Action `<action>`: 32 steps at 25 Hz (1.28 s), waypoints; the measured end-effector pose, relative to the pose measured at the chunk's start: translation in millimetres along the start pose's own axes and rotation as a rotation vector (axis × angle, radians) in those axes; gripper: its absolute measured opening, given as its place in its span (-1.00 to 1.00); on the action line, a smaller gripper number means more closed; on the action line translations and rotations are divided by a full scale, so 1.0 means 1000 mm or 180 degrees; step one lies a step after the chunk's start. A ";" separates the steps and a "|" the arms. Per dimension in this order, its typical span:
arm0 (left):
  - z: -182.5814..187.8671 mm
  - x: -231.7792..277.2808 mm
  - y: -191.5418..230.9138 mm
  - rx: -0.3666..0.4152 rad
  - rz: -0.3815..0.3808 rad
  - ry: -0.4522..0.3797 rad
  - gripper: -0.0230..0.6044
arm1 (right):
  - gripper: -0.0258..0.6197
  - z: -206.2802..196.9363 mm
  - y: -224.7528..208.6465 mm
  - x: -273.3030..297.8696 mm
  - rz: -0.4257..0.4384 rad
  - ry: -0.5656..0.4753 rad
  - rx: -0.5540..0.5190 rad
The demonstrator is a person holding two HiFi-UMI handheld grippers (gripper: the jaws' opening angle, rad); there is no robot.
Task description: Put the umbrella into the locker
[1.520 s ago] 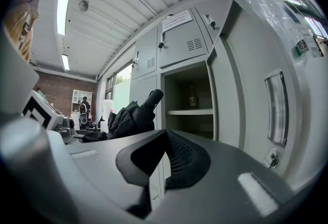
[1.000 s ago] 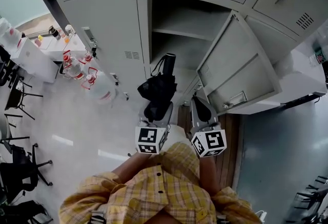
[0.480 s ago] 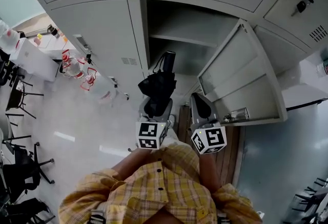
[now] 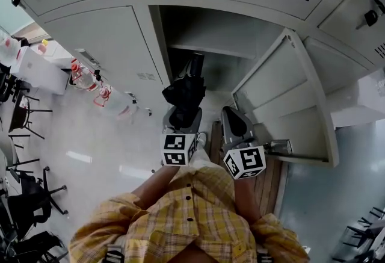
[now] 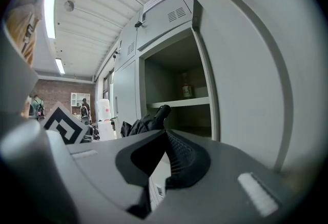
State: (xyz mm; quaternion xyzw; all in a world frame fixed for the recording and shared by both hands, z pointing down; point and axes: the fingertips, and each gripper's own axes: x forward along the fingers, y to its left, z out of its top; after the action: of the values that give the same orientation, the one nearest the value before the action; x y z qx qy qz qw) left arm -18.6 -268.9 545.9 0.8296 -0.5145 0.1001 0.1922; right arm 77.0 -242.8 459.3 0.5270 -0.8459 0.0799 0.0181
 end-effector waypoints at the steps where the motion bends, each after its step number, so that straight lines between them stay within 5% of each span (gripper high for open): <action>1: -0.001 0.004 0.001 -0.0015 0.0010 0.0026 -0.08 | -0.95 0.000 -0.001 0.002 0.0003 0.0009 -0.0001; 17: 0.005 0.057 0.013 -0.0209 0.0078 0.0117 -0.07 | -0.95 -0.006 -0.017 0.017 0.0039 0.0074 0.0016; 32: 0.030 0.112 0.027 -0.0053 0.0205 0.0075 -0.07 | -0.95 -0.006 -0.025 0.016 0.0010 0.0070 -0.0051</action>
State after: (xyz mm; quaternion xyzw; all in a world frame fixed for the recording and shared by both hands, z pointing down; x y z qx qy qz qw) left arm 6.7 -383.3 565.2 0.8098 -0.5395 0.1117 0.2018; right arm 91.9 -266.5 469.6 0.5246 -0.8471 0.0789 0.0315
